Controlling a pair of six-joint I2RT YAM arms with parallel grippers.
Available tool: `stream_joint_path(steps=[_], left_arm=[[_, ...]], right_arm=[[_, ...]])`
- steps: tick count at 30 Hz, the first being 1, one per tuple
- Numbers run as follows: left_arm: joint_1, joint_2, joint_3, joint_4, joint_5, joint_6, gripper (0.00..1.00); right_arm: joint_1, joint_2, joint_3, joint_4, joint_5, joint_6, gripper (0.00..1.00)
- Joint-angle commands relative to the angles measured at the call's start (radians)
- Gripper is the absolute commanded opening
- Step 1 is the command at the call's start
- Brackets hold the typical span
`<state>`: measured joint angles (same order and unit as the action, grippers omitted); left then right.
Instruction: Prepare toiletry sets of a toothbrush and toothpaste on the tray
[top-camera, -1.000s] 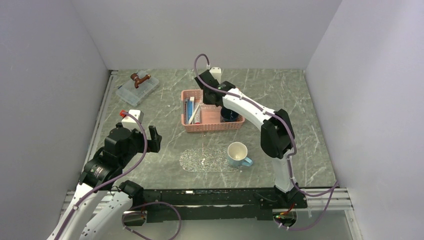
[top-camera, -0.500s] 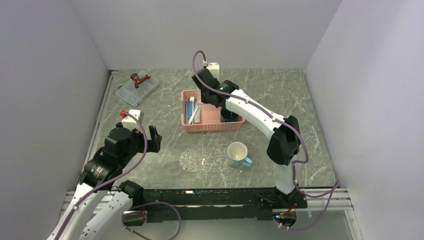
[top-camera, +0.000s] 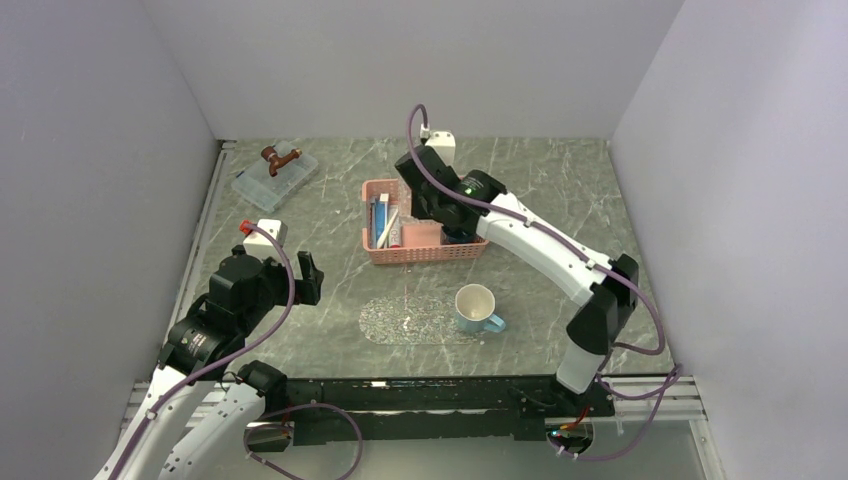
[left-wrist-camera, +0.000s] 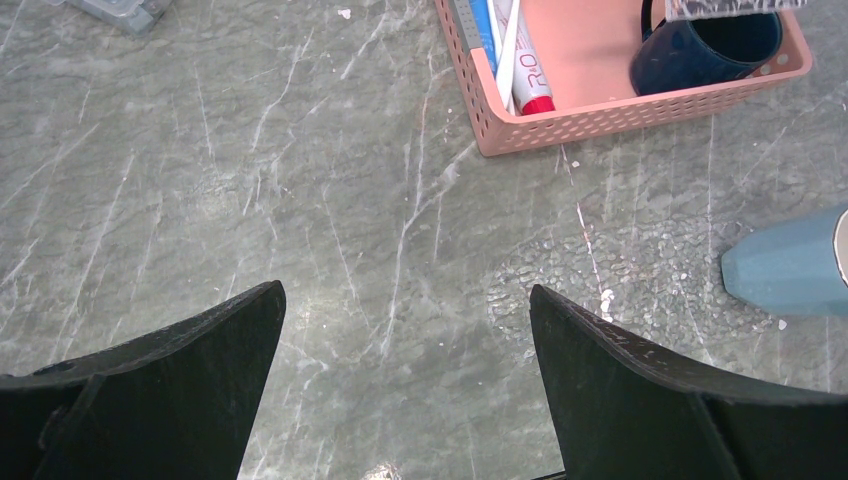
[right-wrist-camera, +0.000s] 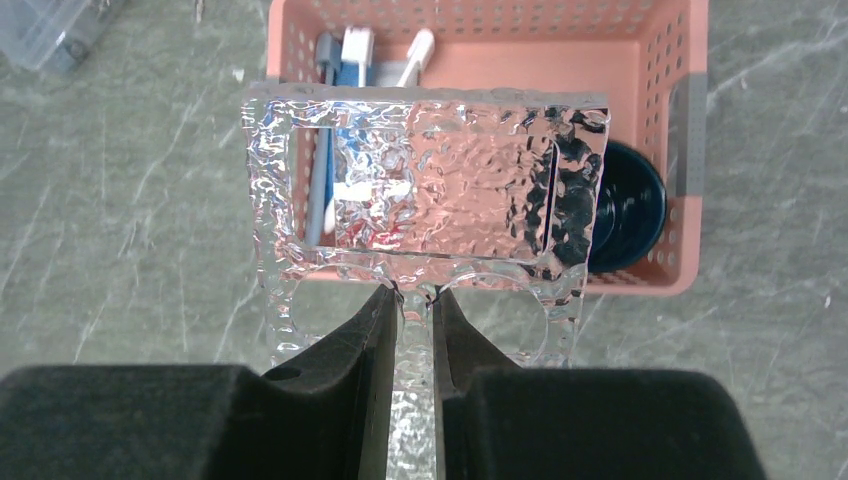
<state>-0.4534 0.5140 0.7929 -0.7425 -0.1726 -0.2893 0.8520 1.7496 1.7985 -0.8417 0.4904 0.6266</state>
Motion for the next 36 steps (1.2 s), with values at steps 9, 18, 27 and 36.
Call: stream_joint_path(steps=[9,18,27,36], left_arm=[[0.000,-0.010,0.002,0.028,0.020,0.013,0.99],[-0.001,-0.015,0.002,0.027,0.027,0.012,0.99],[-0.001,-0.026,0.000,0.028,0.037,0.010,0.99],[-0.001,-0.035,-0.001,0.030,0.042,0.010,0.99]], right_arm=[[0.136,-0.149,-0.198,-0.030,0.007,0.195,0.00],[0.206,-0.214,-0.319,-0.050,0.006,0.330,0.00],[0.273,-0.186,-0.360,-0.086,0.023,0.444,0.00],[0.309,-0.109,-0.344,-0.177,0.028,0.539,0.00]])
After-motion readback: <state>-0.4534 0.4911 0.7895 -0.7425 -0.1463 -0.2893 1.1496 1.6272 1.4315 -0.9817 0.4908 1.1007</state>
